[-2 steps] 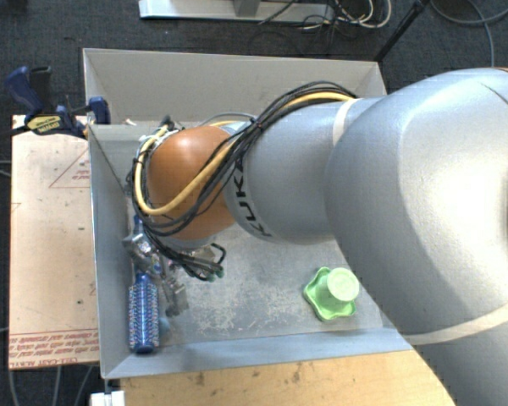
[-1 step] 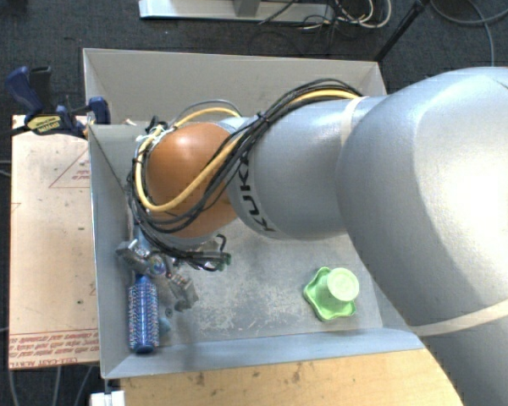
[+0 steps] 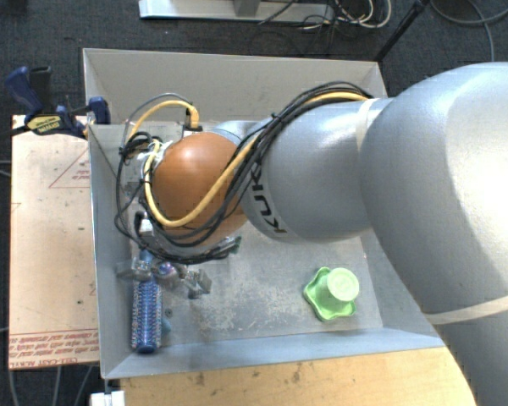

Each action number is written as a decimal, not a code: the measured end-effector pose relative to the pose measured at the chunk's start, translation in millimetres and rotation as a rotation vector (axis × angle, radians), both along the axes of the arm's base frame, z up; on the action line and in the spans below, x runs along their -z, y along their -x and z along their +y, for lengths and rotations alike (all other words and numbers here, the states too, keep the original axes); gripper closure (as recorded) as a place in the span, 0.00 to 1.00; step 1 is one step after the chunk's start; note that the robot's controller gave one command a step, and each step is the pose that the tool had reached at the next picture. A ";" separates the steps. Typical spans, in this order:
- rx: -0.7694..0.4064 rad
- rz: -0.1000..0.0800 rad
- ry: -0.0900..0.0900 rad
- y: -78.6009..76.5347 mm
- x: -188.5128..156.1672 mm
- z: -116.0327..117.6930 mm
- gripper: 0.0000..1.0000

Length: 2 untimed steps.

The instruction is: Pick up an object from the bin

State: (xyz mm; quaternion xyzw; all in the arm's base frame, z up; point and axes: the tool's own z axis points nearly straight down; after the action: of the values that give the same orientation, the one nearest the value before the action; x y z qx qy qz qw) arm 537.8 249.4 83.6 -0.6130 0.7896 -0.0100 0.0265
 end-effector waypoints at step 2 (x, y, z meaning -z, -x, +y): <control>-0.103 0.053 0.017 5.9 13.7 3.4 1.00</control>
Offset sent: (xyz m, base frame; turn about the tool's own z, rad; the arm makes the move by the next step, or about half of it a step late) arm -0.0061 0.0029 -0.0136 -0.1068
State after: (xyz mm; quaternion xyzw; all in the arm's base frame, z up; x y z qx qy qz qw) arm 531.9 252.9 69.9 -0.6530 0.7574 0.0011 0.0010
